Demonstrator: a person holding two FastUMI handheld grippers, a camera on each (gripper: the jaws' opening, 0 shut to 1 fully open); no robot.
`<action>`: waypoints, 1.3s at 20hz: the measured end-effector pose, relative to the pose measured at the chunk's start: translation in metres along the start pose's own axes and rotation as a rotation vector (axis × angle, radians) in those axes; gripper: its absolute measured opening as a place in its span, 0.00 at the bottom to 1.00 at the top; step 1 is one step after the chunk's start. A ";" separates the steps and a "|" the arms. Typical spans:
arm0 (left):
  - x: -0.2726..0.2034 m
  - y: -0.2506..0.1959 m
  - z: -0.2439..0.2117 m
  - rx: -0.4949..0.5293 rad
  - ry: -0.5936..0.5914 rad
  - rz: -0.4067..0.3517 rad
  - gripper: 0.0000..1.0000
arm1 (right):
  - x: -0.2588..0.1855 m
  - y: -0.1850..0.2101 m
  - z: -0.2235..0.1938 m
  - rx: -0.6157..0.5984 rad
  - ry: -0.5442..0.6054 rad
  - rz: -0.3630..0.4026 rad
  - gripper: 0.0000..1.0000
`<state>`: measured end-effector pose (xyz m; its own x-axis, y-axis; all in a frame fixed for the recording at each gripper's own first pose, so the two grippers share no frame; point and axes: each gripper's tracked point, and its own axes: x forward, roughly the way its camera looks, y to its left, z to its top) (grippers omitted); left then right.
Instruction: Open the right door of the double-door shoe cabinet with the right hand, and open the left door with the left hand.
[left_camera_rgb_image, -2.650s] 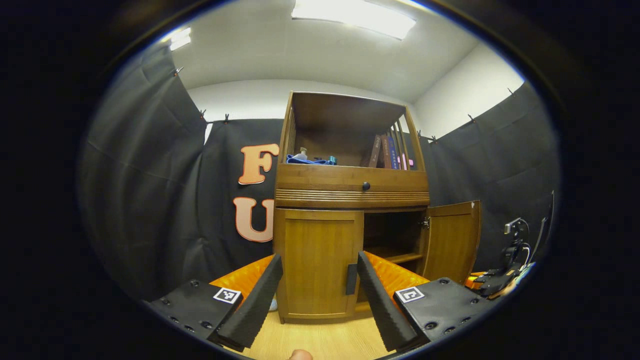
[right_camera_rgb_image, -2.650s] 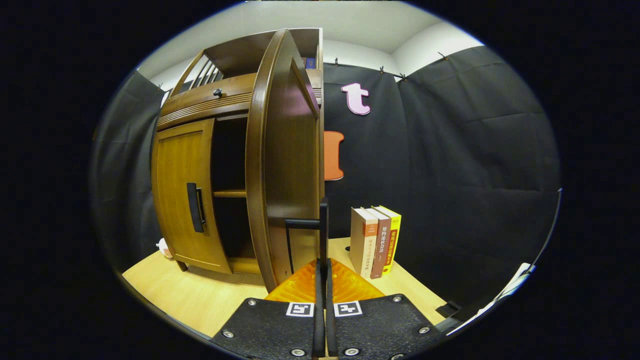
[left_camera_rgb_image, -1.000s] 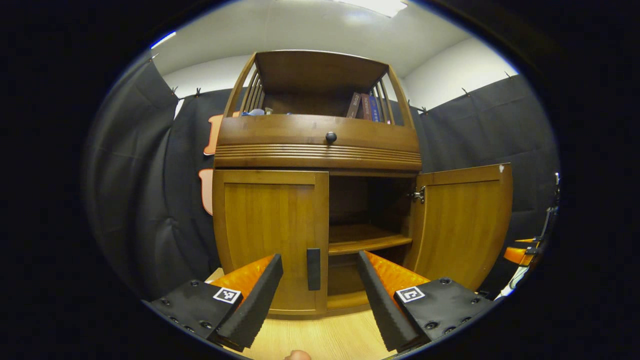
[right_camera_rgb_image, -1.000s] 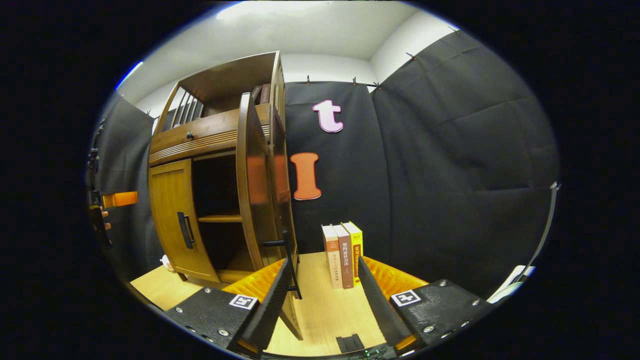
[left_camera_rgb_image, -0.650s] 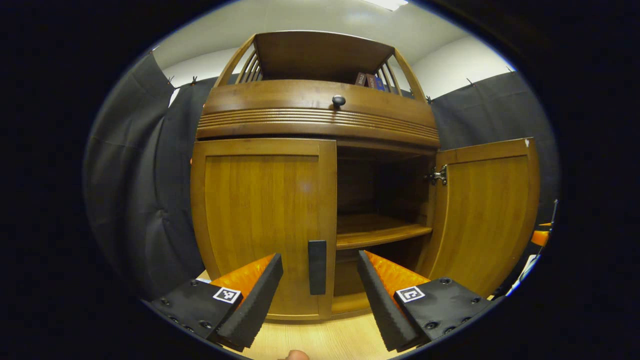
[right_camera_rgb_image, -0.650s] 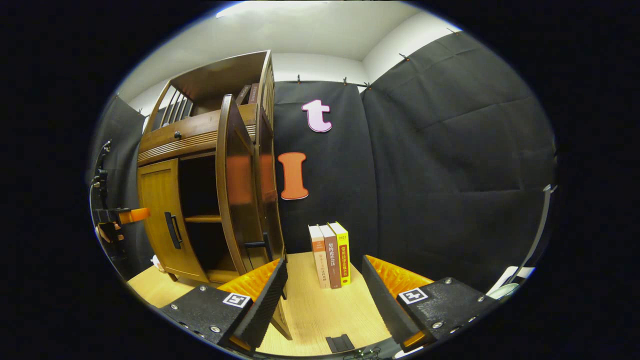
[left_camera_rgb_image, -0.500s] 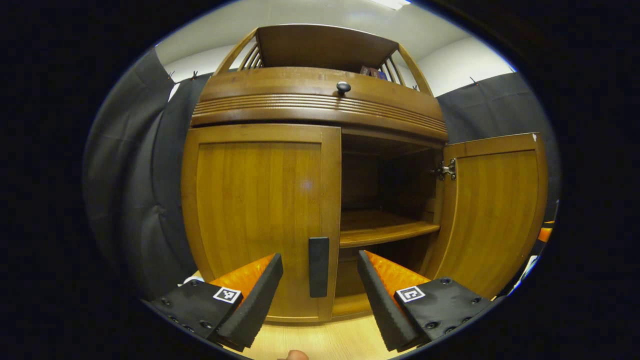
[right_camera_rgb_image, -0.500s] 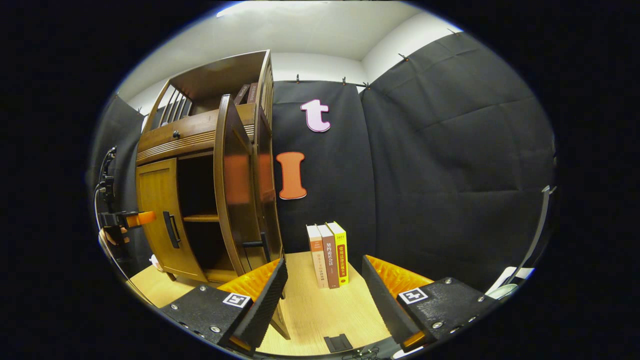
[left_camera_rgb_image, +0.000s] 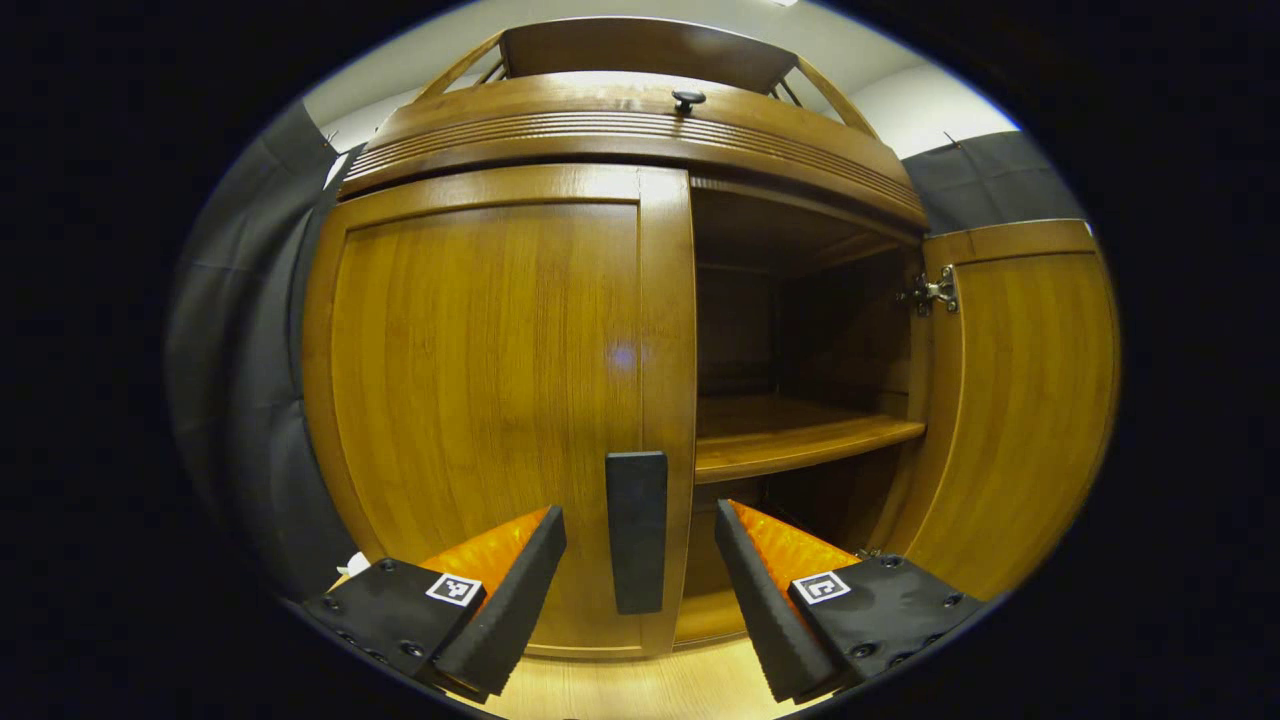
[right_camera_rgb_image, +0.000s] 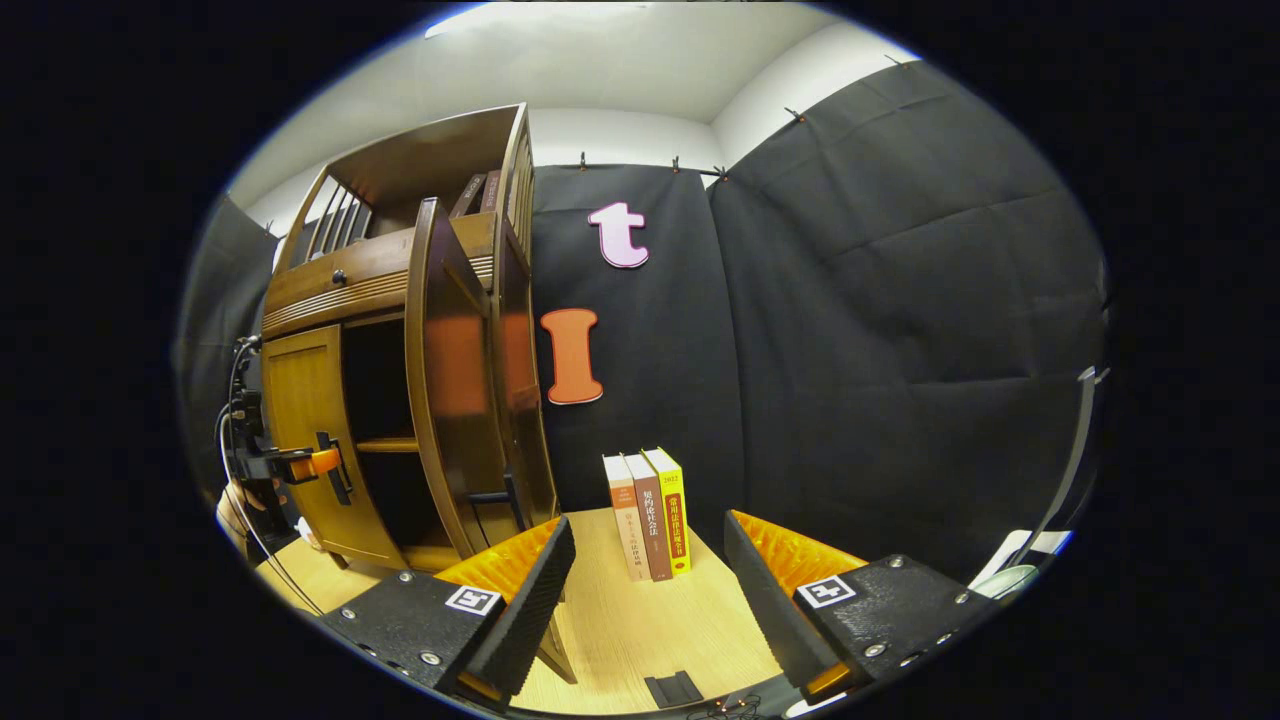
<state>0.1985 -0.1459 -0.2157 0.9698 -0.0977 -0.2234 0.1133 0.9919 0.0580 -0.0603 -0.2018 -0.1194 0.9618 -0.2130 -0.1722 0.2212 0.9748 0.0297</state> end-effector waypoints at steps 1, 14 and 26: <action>0.002 0.003 -0.002 -0.006 0.000 0.010 0.89 | 0.000 0.000 0.001 0.003 -0.001 -0.001 0.92; 0.016 -0.003 -0.023 -0.037 0.047 -0.025 0.40 | -0.005 0.000 0.002 0.011 -0.001 0.005 0.99; -0.017 -0.003 -0.024 -0.082 0.044 -0.074 0.28 | -0.020 0.021 0.008 -0.007 -0.011 0.027 0.99</action>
<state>0.1764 -0.1448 -0.2351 0.9487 -0.1691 -0.2672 0.1646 0.9856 -0.0396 -0.0738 -0.1779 -0.1072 0.9691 -0.1870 -0.1607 0.1938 0.9806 0.0277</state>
